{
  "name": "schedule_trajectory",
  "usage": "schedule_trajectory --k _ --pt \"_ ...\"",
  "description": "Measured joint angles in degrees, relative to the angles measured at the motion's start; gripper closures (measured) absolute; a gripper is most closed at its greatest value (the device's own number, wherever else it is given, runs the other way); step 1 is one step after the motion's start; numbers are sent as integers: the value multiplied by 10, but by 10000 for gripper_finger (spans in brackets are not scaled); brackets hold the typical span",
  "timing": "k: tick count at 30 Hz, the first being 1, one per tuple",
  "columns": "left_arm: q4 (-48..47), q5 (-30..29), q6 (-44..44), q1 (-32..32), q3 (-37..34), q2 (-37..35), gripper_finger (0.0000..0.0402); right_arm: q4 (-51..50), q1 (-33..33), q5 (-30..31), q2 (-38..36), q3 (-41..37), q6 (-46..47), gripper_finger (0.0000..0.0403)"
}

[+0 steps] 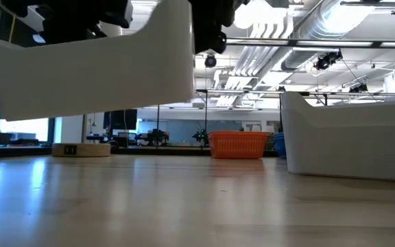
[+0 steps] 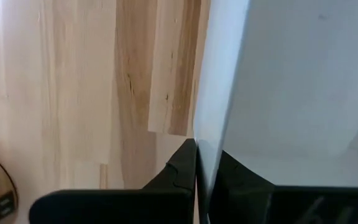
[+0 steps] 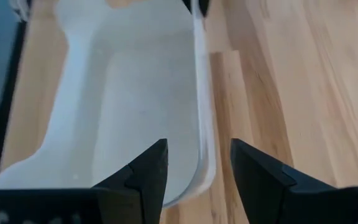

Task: Stack baskets by color
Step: Stack the left white bin on top of the other white bins

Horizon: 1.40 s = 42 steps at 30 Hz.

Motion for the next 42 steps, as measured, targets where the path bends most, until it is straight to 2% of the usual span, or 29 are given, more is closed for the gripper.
schedule_trajectory --k 9,14,19,24,30,35,42 --pt "41 1 -69 -22 1 0 401 -21 2 9 0 0 57 253" --pt "84 -4 -69 -28 1 0 401 -25 1 -13 7 0 78 288" --pt "114 -31 -44 -28 1 0 401 -26 1 -63 25 1 81 334" --pt "119 -28 -34 -28 1 1 401 -32 1 -63 28 1 62 393" --pt "121 -33 -35 -28 1 1 397 -43 2 -42 24 1 59 400" --pt "122 -32 -36 -28 2 0 365 -64 5 -40 23 -1 62 402" --pt "118 -19 -37 -28 2 -1 290 -118 12 -2 21 -1 66 402"
